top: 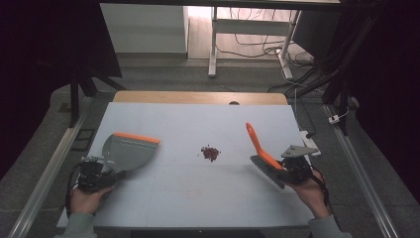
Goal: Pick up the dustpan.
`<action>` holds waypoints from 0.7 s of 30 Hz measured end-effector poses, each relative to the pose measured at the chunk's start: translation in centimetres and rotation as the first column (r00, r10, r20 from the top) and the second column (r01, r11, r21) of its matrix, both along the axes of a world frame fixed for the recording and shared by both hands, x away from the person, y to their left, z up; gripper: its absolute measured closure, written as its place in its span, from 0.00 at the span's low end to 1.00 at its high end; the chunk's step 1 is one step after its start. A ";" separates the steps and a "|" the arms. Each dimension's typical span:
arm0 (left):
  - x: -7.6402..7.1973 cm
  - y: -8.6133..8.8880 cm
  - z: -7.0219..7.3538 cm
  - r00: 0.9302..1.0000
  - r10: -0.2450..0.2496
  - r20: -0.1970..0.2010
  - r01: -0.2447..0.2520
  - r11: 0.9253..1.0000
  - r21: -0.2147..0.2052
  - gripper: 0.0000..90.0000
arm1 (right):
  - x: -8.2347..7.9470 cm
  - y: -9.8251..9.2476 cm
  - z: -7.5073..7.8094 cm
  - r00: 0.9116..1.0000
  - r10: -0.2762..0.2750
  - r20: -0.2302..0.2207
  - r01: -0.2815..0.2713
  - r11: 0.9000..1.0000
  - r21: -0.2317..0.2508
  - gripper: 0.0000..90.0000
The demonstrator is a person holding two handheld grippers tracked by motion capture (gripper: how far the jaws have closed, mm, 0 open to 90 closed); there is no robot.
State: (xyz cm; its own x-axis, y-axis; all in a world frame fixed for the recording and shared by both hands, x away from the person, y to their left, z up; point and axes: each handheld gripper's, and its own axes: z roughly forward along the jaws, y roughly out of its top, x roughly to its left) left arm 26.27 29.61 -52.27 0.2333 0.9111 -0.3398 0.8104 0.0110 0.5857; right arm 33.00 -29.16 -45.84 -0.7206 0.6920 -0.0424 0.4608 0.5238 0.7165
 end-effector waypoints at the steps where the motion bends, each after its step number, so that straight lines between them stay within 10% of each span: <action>1: -0.1 0.1 0.1 1.000 -0.005 0.011 0.005 1.000 -0.001 0.68 | 0.0 0.0 0.0 1.000 -0.002 0.002 0.002 1.000 0.000 0.79; 21: -0.4 0.4 0.9 0.987 -0.108 0.120 0.110 0.994 -0.005 0.68 | -0.1 0.3 0.4 1.000 0.000 0.020 0.000 1.000 0.010 0.79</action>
